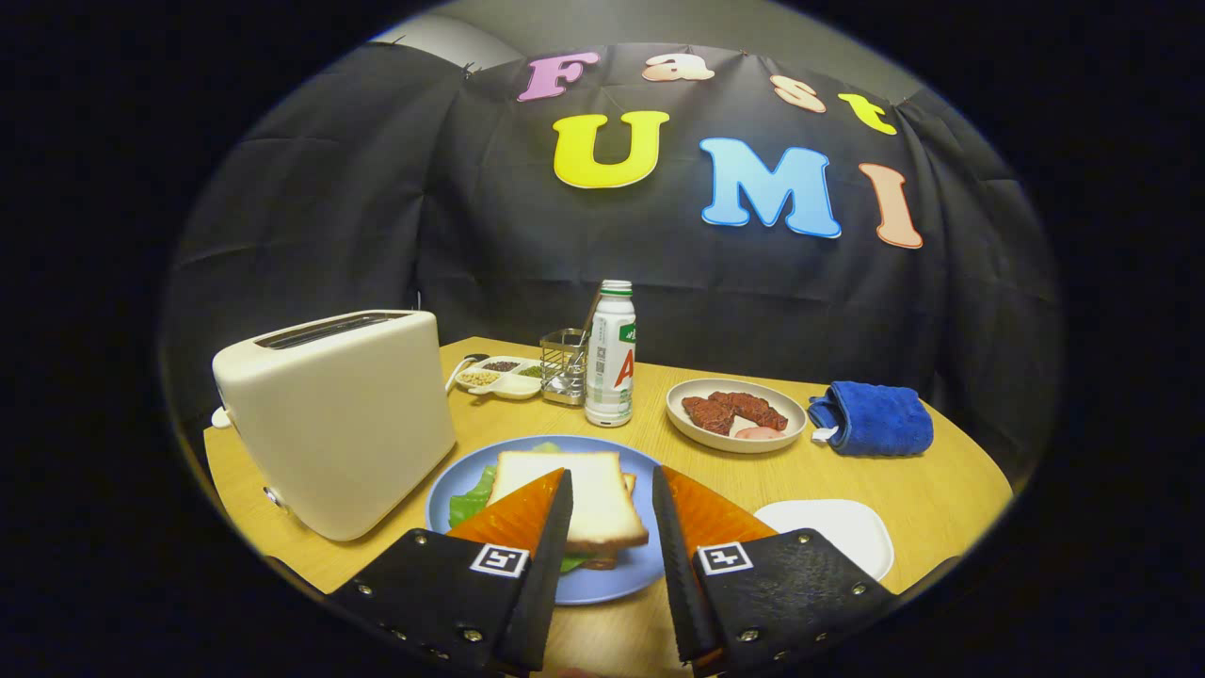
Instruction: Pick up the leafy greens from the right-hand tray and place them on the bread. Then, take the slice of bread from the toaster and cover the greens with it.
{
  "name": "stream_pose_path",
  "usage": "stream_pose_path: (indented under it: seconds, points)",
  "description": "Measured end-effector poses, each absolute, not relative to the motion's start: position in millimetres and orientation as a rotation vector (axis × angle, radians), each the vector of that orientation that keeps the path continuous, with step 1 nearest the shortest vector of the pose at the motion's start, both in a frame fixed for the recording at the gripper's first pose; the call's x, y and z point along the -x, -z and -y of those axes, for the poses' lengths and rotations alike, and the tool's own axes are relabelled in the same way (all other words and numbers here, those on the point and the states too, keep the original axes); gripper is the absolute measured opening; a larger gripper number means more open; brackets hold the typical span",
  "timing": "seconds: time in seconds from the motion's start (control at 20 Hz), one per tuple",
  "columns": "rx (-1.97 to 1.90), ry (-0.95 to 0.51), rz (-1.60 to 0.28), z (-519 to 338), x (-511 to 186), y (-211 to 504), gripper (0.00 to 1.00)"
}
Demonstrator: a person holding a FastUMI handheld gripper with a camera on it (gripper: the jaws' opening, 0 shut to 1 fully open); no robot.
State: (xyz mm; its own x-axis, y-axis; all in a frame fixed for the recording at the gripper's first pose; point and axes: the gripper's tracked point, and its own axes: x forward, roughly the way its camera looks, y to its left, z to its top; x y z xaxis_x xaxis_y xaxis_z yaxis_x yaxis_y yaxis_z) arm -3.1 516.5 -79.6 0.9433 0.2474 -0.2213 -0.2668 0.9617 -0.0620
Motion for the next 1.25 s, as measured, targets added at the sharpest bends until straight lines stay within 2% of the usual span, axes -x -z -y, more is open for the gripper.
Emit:
stream_pose_path:
  seconds: [0.05, 0.15, 0.3, 0.55, 0.6, 0.7, 1.05, 1.1, 1.25]
  points:
    - [0.08, -0.263, -0.195, -509, 6, 74, 0.51]
    - [0.056, -0.255, -0.142, -487, 8, 60, 0.57]
    - [0.059, -0.213, -0.094, -433, 12, 44, 0.57]
    - [0.007, -0.231, -0.08, -358, 23, 37, 0.61]
    - [-0.002, -0.234, -0.057, -340, 26, 31, 0.67]
    - [-0.009, -0.231, -0.01, -306, 27, 25, 0.68]
    - [0.078, -0.085, 0.074, -169, 38, 14, 0.69]
    - [0.089, -0.073, 0.082, -152, 40, 12, 0.75]
    - [0.094, -0.078, 0.085, -107, 38, 14, 0.76]
